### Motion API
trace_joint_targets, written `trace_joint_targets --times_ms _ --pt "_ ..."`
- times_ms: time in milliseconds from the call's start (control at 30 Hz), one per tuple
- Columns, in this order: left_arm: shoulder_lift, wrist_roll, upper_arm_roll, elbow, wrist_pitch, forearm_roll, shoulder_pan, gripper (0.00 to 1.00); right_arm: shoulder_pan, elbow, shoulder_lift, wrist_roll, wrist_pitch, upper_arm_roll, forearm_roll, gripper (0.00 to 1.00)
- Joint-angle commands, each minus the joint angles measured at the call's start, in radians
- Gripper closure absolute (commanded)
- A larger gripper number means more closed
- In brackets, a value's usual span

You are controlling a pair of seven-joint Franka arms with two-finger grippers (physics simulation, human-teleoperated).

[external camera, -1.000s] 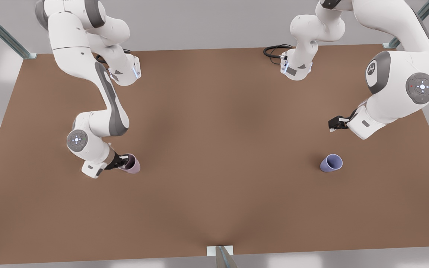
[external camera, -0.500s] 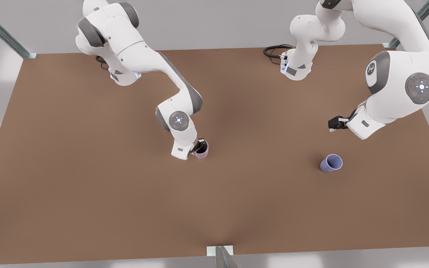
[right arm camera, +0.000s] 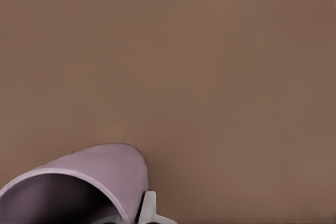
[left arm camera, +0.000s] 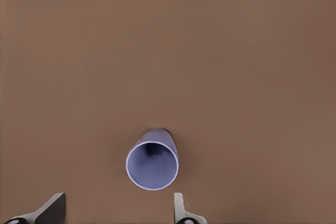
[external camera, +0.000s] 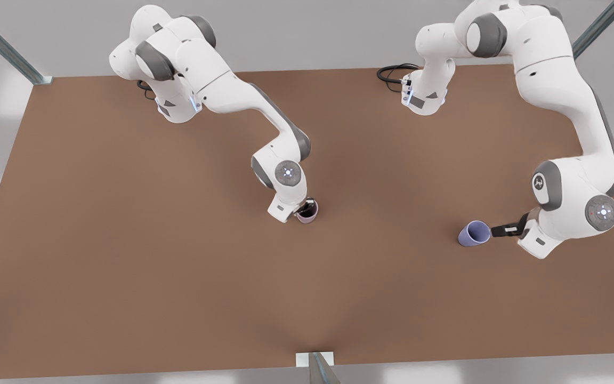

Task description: Stack the cups, with the pink cup at the bottom and the purple cup at the top

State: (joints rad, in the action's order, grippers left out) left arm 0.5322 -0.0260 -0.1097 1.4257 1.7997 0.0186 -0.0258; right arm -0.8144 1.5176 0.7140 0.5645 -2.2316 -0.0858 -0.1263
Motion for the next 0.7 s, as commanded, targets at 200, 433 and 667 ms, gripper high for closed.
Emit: trace_joint_targets --times_ms 200,433,667 --pt "0.043 -0.169 0.002 0.122 0.257 0.026 -0.042 0.00 0.004 0.009 -0.031 0.284 -0.013 -0.002 0.002 0.00" --pt "-0.026 -0.183 0.005 0.294 0.294 0.018 -0.040 0.00 0.083 0.038 -0.180 0.197 0.101 -0.011 0.002 0.00" --pt "-0.003 -0.183 0.005 0.337 0.325 0.018 -0.040 0.00 0.544 0.046 -0.366 -0.699 0.348 -0.057 0.085 0.00"
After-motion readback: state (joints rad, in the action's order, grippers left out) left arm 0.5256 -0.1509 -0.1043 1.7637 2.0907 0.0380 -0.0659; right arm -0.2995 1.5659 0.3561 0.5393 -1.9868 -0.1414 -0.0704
